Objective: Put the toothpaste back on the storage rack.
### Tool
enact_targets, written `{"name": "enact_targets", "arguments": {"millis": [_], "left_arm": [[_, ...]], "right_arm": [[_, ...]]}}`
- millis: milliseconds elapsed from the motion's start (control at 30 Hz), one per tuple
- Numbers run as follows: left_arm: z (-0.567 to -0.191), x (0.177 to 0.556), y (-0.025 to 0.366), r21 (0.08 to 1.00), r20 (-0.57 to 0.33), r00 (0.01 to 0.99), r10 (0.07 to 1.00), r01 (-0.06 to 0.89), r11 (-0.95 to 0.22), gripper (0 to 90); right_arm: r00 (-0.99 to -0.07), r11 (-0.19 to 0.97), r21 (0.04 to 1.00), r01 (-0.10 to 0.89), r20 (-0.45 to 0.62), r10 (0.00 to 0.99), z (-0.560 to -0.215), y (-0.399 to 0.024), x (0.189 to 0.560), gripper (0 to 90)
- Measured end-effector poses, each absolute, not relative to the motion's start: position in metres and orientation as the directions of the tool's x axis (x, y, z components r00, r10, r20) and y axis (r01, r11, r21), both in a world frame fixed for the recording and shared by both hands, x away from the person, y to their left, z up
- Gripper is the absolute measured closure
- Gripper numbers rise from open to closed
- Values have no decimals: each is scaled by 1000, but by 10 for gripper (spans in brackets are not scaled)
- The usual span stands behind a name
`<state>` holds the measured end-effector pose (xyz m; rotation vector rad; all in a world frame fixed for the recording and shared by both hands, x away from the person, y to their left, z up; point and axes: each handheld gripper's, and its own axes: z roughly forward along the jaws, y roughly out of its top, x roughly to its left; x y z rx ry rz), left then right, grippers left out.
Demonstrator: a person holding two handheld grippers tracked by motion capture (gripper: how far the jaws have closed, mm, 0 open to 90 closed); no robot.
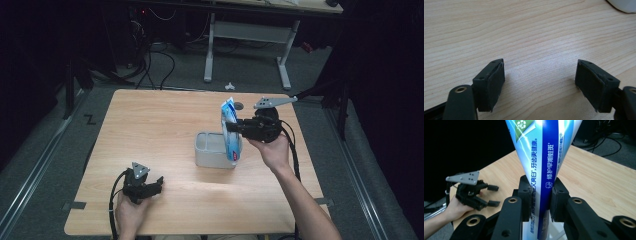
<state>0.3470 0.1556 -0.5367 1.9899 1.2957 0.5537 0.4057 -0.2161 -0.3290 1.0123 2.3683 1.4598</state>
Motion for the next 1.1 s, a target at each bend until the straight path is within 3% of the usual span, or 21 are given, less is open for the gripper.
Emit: {"name": "enact_targets", "arguments": {"millis": [500, 1100], "left_arm": [[-537, 347, 155, 740, -16, 412, 911, 618, -266, 243], [-537, 347, 156, 740, -15, 413, 911, 617, -268, 242]], "right_arm": [[-711, 220, 881, 419, 167, 683, -324, -206, 423, 746], [-685, 265, 878, 398, 92, 723, -345, -190, 438, 742]]}}
